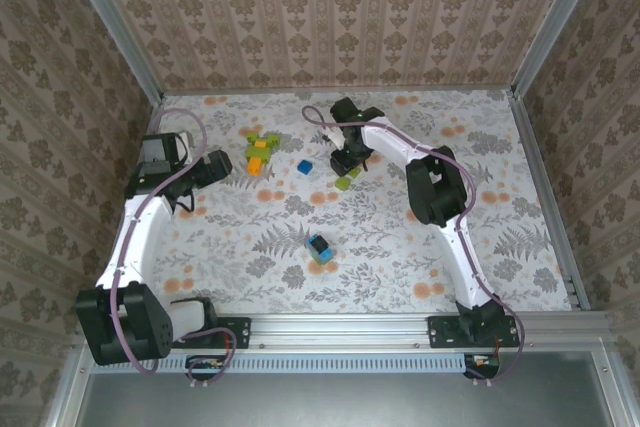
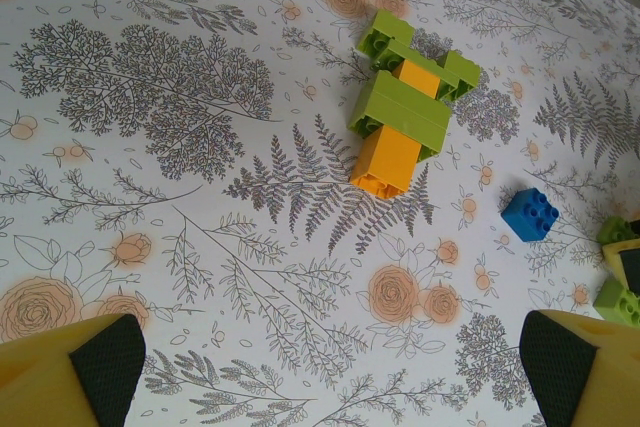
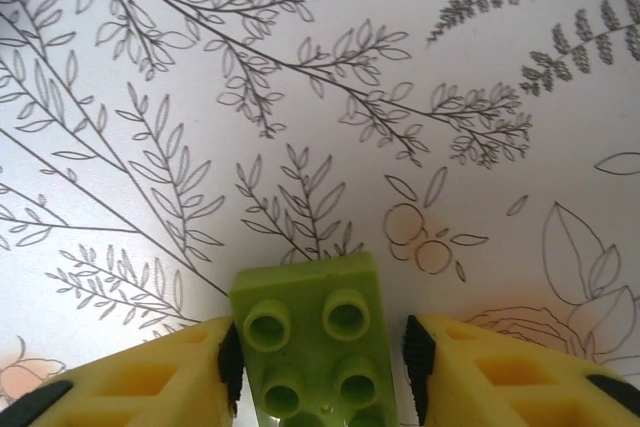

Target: Assemble a carrot with lego

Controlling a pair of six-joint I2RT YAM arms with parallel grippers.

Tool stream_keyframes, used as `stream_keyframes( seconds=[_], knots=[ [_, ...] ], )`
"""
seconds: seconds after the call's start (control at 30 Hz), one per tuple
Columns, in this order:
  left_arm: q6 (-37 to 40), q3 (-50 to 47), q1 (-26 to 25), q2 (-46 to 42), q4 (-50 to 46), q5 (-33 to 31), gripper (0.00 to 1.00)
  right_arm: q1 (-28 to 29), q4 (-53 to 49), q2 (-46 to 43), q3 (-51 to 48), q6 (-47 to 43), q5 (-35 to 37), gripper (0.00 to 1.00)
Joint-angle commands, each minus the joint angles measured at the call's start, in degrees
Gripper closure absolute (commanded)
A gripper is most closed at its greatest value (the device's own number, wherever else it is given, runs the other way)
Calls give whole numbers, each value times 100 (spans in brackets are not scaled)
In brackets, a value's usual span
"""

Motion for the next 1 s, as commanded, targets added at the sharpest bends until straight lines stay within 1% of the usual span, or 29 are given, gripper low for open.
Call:
stream_keyframes(
  seconds=[0.0,0.07,0.13,0.17,0.37,0.5,0.7,0.83,0.97],
  knots=[
    [75,38,-35,15,8,-5,0,-176,-325,9,-223,-31,298,55],
    [76,28,-29,13,11,-4,0,-179,-351,5,-210,-6,283,53],
    [77,23,-35,3,10,-5,0,-187,-396,5,-226,15,255,46],
    [74,22,-34,6,6,1,0,-195,-390,-4,-243,12,262,45],
    [74,29,-44,7,11,3,0,-239,-413,5,-316,21,218,45],
    [74,24,-39,15,8,-3,0,-262,-451,29,-335,27,157,53],
    [78,32,-43,15,19,-5,0,-307,-503,12,-373,87,96,62],
    [75,30,-44,15,11,5,0,-302,-420,-171,-543,290,32,64],
    [79,29,-42,15,11,-5,0,-301,-335,-687,-836,685,-118,64]
  ],
)
